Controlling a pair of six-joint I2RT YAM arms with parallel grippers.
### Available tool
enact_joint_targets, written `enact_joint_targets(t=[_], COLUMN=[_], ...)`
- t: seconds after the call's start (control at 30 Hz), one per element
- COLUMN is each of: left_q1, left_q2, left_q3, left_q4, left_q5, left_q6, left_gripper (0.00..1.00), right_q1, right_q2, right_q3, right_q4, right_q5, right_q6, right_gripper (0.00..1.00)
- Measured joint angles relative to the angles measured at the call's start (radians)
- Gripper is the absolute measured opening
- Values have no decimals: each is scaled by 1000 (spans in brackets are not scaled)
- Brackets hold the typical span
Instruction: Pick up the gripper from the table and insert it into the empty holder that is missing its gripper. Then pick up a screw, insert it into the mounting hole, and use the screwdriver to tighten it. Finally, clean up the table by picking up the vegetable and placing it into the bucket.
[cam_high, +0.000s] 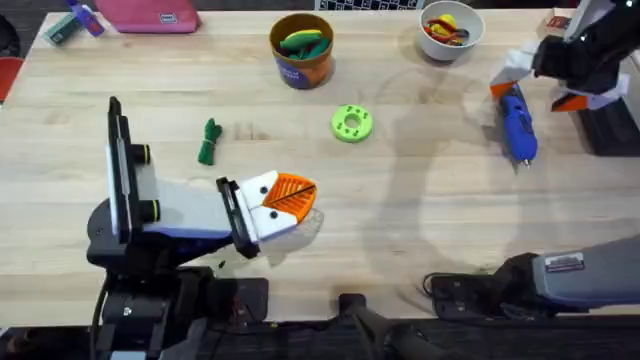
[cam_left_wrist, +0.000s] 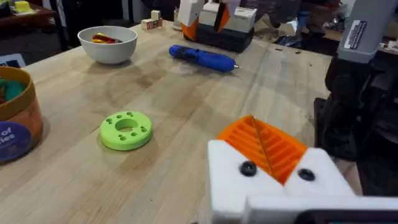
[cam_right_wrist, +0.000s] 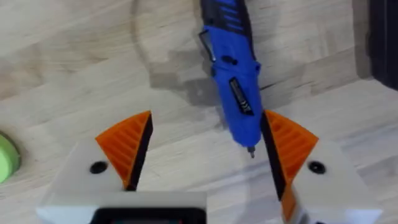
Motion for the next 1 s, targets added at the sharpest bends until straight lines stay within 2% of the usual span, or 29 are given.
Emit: enact_joint_targets(t=[0.27,1.0], left_q1=[0,0], left_q2=[0,0], left_q3=[0,0], left_q4=[0,0], left_q5=[0,0], left_q6=[0,0], left_gripper=[6,6], right_q1=[-87,-110], right_q2=[75,260], right_q3=[-2,-2], right_q4=[99,221], right_q5=[-31,-102], right_q6=[-89,-228], right_gripper=[994,992])
